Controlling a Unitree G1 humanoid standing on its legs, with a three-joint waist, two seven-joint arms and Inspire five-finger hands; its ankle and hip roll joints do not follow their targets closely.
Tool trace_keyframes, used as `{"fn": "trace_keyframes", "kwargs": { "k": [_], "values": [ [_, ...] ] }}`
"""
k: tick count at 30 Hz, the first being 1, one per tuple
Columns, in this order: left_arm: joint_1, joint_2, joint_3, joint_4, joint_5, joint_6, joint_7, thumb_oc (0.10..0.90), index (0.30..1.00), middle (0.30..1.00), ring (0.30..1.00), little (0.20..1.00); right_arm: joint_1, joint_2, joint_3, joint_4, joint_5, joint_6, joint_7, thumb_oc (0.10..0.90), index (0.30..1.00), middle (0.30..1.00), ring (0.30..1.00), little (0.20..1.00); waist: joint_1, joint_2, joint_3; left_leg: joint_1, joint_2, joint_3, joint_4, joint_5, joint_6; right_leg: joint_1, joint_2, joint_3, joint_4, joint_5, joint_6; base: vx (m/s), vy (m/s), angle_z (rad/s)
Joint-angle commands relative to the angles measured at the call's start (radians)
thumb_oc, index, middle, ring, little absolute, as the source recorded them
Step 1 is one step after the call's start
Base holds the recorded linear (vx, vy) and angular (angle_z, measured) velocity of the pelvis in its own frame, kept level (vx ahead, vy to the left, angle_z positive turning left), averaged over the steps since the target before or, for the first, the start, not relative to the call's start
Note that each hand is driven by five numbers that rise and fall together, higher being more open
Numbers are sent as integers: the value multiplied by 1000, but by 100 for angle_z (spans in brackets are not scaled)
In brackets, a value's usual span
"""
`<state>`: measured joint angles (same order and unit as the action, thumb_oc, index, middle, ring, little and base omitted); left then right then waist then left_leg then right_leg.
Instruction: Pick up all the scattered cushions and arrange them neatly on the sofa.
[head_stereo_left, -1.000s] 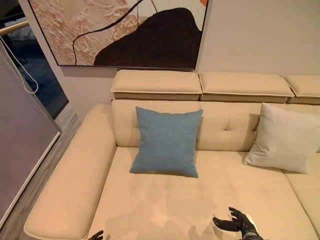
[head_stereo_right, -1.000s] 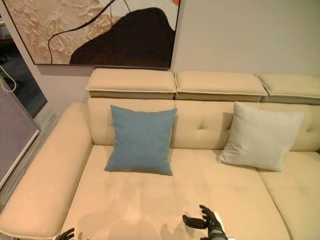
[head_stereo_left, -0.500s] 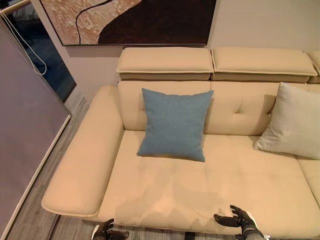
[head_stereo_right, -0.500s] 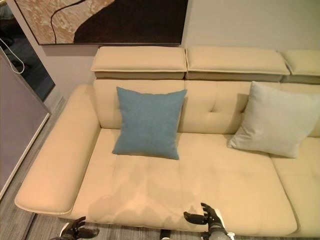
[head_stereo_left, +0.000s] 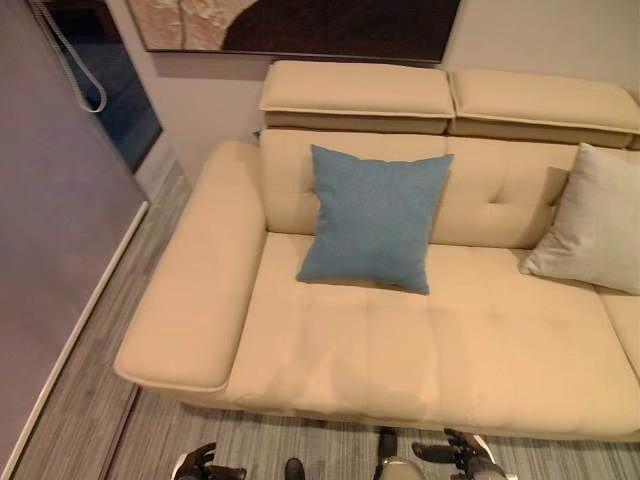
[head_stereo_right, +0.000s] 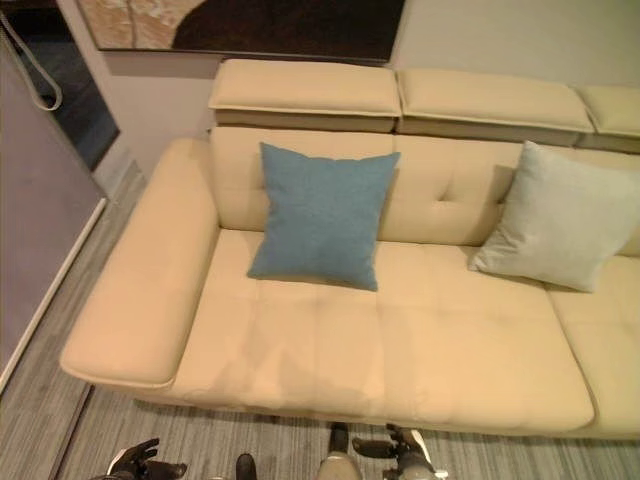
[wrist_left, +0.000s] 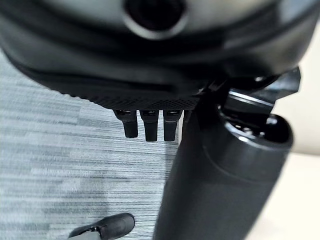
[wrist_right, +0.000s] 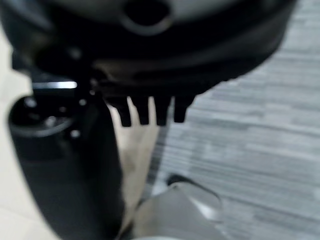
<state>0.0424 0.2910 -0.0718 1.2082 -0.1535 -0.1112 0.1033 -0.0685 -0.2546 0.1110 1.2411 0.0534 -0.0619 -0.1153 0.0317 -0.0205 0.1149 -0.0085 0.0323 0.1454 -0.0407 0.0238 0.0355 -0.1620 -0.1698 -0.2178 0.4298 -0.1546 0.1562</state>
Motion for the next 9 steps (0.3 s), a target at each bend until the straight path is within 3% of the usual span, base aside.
{"fn": "trace_keyframes", "kwargs": {
  "k": [1,9],
  "values": [
    [-37,-6,29,20,18,-19,18,800,900,900,900,900,-24,-46,3,-31,0,-25,-33,800,900,900,900,900,0,-38,-45,2,-43,-92,39,-104,-51,162,38,-2,-367,123,0,12,-120,-27],
    [-49,-26,9,13,14,-11,7,800,900,900,900,900,-18,-51,-3,-2,21,-20,-38,800,900,900,900,900,-11,-37,-52,36,-18,-97,11,-82,-72,222,66,-14,-472,133,-8,6,-69,2]
  ]
}}
